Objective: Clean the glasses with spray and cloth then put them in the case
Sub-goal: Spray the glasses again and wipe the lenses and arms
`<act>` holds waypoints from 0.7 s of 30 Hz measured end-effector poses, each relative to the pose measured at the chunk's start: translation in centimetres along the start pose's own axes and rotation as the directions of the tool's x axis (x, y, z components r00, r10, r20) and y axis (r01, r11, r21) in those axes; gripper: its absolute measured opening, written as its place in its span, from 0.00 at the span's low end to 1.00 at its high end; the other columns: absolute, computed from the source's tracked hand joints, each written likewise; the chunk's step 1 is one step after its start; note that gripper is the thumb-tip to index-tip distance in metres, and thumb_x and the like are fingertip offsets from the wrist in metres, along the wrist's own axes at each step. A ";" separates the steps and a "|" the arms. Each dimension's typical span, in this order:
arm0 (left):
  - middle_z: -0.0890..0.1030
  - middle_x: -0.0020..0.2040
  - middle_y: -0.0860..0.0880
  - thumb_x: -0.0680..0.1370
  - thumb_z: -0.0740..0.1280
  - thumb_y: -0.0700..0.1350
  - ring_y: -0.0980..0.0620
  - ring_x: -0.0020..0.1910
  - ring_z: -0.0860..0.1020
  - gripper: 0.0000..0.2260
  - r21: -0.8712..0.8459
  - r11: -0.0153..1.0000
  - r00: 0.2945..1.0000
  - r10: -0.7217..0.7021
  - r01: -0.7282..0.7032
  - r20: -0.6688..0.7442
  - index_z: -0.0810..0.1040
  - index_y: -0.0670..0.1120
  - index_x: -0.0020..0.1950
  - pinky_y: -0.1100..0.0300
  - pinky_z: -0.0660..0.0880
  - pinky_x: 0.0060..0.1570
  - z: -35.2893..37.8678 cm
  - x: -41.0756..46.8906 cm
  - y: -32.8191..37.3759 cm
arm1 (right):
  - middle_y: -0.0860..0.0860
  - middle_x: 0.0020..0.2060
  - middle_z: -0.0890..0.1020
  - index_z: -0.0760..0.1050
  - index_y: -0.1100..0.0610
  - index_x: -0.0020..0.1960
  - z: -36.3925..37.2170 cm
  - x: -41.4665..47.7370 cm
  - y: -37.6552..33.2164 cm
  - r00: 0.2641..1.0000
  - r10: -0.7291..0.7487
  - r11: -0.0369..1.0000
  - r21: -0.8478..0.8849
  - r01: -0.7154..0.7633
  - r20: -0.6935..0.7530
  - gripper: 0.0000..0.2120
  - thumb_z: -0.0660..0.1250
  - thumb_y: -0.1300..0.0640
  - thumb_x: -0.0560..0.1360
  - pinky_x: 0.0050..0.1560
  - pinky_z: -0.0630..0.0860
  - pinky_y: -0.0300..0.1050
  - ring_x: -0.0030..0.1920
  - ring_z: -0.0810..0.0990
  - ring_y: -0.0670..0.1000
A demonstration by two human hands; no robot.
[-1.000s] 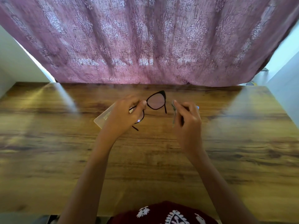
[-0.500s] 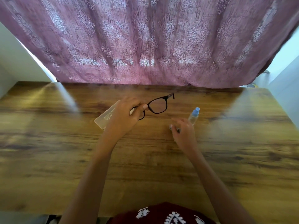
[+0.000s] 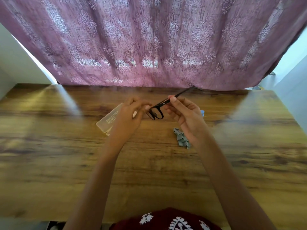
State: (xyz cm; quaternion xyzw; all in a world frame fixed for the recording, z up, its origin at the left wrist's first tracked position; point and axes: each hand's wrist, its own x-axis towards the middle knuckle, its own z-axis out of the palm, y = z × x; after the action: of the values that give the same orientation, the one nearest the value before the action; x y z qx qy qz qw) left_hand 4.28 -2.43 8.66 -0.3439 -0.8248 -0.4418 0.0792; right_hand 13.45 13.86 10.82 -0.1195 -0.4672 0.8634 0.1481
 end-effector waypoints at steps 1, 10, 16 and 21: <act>0.79 0.47 0.51 0.79 0.65 0.44 0.60 0.44 0.75 0.07 -0.016 1.000 1.000 -0.006 0.006 -0.022 0.82 0.47 0.54 0.77 0.67 0.43 -0.2 -0.1 0.4 | 0.53 0.40 0.85 0.80 0.61 0.47 0.3 0.0 0.2 1.000 -0.019 0.997 -0.073 0.019 -0.009 0.06 0.69 0.61 0.71 0.44 0.80 0.37 0.42 0.84 0.49; 0.81 0.40 0.57 0.76 0.69 0.49 0.57 0.36 0.78 0.07 0.179 0.982 0.998 0.061 -0.054 -0.035 0.82 0.50 0.52 0.70 0.70 0.37 0.2 -0.5 0.8 | 0.53 0.37 0.86 0.82 0.62 0.47 1.6 0.6 2.1 0.989 -0.136 0.885 -0.456 0.098 -0.051 0.06 0.73 0.60 0.72 0.44 0.80 0.44 0.38 0.84 0.47; 0.85 0.42 0.50 0.76 0.70 0.45 0.58 0.37 0.76 0.07 0.192 0.978 0.985 -0.048 0.080 -0.167 0.84 0.44 0.51 0.77 0.65 0.39 0.8 -0.5 0.1 | 0.49 0.42 0.86 0.84 0.53 0.48 -0.3 0.6 2.8 0.973 -0.229 0.774 -0.607 0.182 0.000 0.05 0.74 0.55 0.72 0.50 0.80 0.45 0.44 0.84 0.48; 0.84 0.45 0.49 0.77 0.69 0.46 0.57 0.44 0.76 0.08 0.079 0.971 0.954 -0.202 0.225 -0.223 0.83 0.45 0.53 0.79 0.64 0.42 0.7 -0.6 -0.8 | 0.50 0.43 0.81 0.80 0.58 0.47 -5.5 0.2 4.4 0.808 -0.589 0.406 -0.866 0.293 -0.003 0.05 0.71 0.57 0.74 0.42 0.77 0.36 0.42 0.80 0.49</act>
State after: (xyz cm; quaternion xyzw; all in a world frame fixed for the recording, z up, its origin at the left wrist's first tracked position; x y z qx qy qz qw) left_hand 4.32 -2.46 7.42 -0.1989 -0.8657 -0.4386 0.1365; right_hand 14.50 15.89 4.14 -0.1786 -0.8035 0.4314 0.3693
